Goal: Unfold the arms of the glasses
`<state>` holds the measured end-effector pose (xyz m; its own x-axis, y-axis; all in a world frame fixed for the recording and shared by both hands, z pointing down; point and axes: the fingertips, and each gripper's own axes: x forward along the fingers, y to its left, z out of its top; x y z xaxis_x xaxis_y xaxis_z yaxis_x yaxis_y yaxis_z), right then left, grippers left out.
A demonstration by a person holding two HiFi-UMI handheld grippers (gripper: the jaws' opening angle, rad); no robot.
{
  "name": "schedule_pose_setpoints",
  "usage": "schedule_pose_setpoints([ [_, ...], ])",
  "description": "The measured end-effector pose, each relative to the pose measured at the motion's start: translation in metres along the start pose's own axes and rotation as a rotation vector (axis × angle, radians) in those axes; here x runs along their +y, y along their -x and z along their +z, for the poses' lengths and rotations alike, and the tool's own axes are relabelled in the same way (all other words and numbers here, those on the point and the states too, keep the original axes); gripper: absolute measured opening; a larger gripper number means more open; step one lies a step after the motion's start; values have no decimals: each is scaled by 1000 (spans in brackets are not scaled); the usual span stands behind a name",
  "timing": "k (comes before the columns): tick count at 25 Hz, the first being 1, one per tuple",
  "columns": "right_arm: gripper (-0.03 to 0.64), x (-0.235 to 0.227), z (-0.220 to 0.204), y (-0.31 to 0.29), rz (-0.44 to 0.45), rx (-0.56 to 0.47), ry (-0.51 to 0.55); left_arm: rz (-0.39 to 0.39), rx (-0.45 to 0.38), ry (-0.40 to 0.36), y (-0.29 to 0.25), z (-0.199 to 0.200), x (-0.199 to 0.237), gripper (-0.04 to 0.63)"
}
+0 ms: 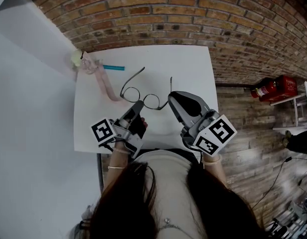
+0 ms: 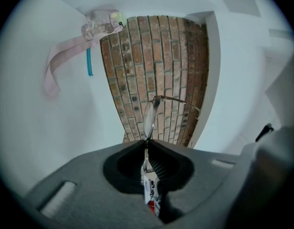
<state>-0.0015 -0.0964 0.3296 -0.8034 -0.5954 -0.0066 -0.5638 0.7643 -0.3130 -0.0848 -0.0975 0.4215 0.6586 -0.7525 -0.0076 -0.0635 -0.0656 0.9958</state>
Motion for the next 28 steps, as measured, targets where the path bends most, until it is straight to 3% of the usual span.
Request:
schedule_pose_setpoints([
  [6,26,6,-3,-3,27,17,10,18,18,-32,-3,-4,1,21],
  [28,34,3,-2,2,23,15,10,28,-13,-21,0,3,5,21],
])
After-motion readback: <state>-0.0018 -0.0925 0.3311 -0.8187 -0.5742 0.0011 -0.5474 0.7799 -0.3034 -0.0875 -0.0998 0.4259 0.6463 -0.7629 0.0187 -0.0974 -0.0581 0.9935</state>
